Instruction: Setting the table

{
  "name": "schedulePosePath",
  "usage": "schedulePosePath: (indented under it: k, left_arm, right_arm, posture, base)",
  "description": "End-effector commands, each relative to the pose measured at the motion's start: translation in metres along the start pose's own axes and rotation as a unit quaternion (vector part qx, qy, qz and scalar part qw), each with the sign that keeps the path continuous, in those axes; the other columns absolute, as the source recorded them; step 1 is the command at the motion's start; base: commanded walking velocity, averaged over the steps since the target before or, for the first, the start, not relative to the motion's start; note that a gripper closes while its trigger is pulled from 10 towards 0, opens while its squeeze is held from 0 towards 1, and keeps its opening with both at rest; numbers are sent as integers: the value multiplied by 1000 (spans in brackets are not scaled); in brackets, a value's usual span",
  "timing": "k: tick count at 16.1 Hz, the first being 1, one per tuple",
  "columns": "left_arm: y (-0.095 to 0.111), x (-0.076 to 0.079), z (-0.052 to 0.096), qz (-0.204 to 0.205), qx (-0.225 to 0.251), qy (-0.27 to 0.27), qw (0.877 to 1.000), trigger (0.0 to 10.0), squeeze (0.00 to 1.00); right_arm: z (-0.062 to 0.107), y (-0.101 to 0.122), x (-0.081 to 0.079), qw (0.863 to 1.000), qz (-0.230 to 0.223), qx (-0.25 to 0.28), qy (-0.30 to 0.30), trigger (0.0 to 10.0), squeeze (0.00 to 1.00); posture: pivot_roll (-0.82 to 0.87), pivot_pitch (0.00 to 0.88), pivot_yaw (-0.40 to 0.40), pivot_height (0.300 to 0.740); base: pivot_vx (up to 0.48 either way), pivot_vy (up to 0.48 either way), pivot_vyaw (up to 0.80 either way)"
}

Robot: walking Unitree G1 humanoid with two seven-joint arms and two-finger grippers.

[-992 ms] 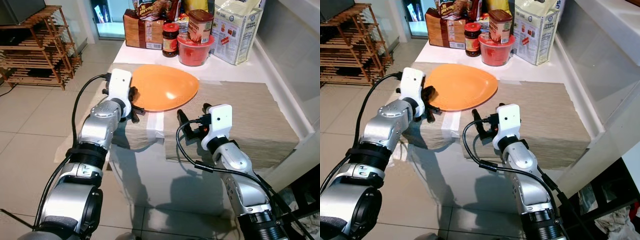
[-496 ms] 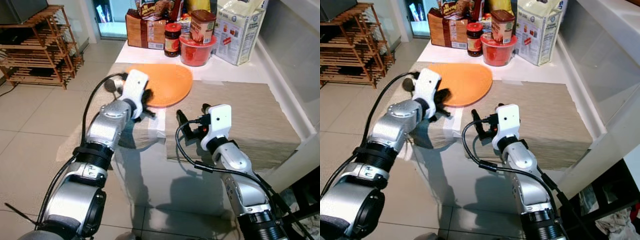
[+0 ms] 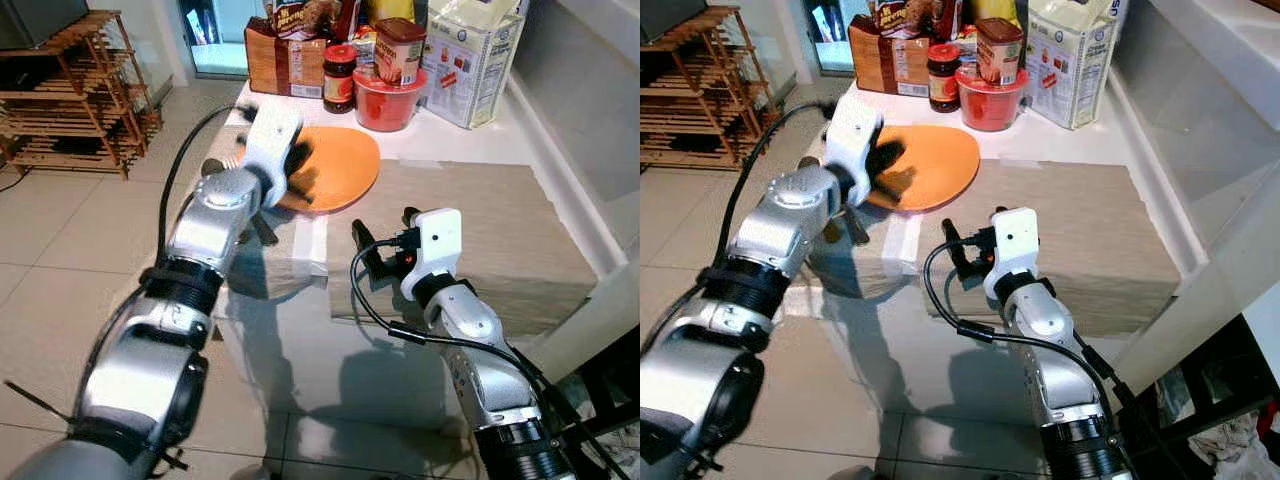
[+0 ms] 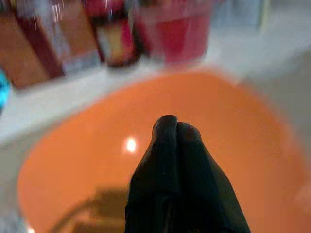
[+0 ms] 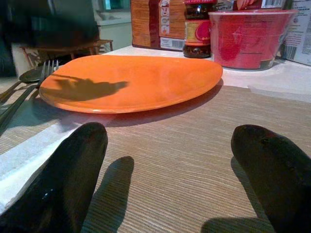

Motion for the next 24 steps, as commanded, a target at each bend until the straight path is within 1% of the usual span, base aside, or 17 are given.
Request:
schedulePosePath:
  k: [1,3,5,7,9,10,13,15,16,18,20,22,24]
  left_arm:
    - [0,-2,-1,-12,-17,1,1000,10000,0]
    - [-4,-8,-2,-14,-41,8,999,10000,0]
    - [-9,-5,-5,-18,-63,0,998,10000,0]
    - [-9,3,-9,-24,-81,-18,996,10000,0]
    - [-6,10,-13,-15,-99,-38,994,10000,0]
    - [-8,12,-13,-13,-115,-43,992,10000,0]
    - [-12,12,-14,-26,-140,-46,989,10000,0]
    - [-11,8,-14,-26,-146,-37,988,10000,0]
    - [-13,10,-14,-25,-155,-40,987,10000,0]
    - [-20,17,-15,-16,-173,-51,983,10000,0]
    - [-23,29,-16,-1,-185,-74,980,10000,0]
    - [-17,43,-19,4,-184,-104,977,10000,0]
    - [-14,61,-21,10,-185,-141,972,10000,0]
  right_arm:
    - [-3,2,-2,1000,3,4,4,10000,0]
    - [-3,3,-2,1000,3,4,4,10000,0]
    - [-3,3,-3,1000,3,5,5,10000,0]
    - [-3,3,-3,1000,2,4,6,10000,0]
    - [-3,3,-4,1000,2,3,6,10000,0]
    - [-3,3,-5,1000,2,3,5,10000,0]
    - [-2,2,-4,1000,1,1,4,10000,0]
    - [-1,2,-4,1000,1,0,3,10000,0]
    - [-1,1,-4,1000,0,-1,3,10000,0]
    - [-1,1,-5,1000,0,-2,4,10000,0]
    - [-1,0,-5,1000,1,-5,6,10000,0]
    - [-1,-1,-5,1000,1,-7,5,10000,0]
    - [-1,-1,-5,1000,2,-9,6,10000,0]
  posture:
    - [12,0,22,740]
    - [10,0,25,740]
    - [8,0,26,740]
    - [8,0,26,740]
    - [5,0,31,740]
    - [2,0,35,740]
    - [0,0,40,740]
    - [-2,0,41,740]
    - [-2,1,42,740]
    - [-2,1,42,740]
    - [-3,4,43,740]
    - [-4,5,43,740]
    - [-3,4,42,740]
  base:
    - [0,0,0]
    - [0,0,0]
    - [0,0,0]
    - [0,0,0]
    - [0,0,0]
    - [0,0,0]
    - [0,0,0]
    - [0,0,0]
    - [0,0,0]
    - [0,0,0]
    - [0,0,0]
    - [0,0,0]
    - [0,0,0]
Point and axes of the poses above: a point about 5 cm out from each wrist's last joint towards the gripper, its own z axis pointing back from the gripper into the wrist, its own y axis along the axis of the wrist's last joint, x = y × z, the point moved 5 cm from there along -z, pointing out of the wrist towards the gripper, and after that the axes turned 15 degrees about z, right-handed, at the moved point
